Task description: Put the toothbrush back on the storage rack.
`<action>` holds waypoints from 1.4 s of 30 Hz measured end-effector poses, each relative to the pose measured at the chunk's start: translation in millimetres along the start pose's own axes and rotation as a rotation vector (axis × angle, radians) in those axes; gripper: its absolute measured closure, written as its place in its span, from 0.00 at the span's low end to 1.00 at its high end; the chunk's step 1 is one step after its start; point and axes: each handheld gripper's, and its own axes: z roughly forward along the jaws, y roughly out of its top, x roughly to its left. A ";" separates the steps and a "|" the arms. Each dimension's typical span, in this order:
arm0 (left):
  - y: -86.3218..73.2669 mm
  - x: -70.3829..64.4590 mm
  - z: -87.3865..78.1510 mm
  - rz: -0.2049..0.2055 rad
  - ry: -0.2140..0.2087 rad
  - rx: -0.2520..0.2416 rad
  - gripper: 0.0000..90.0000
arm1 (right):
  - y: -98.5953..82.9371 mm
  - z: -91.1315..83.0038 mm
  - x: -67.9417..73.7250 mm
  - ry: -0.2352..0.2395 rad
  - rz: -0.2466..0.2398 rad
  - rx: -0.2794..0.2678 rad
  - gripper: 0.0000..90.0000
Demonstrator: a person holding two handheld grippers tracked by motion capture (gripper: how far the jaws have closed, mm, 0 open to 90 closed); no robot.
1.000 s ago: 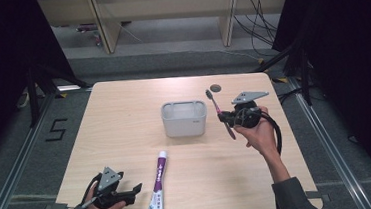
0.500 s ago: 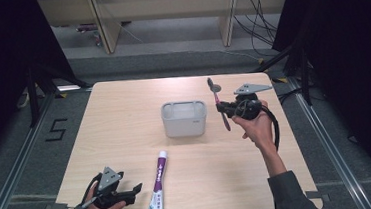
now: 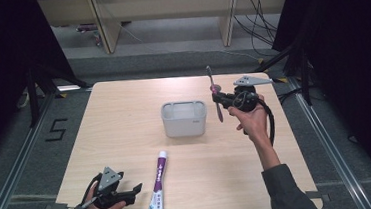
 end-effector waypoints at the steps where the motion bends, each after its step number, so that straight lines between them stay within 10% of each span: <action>1: -0.2 0.2 0.1 0.002 -0.002 0.003 0.22 | 1.6 1.1 -0.1 -0.001 -0.010 -0.014 0.91; 42: -0.4 0.9 -1.3 0.024 -0.010 0.021 0.22 | 18.8 59.2 2.3 -0.030 0.061 -0.114 0.91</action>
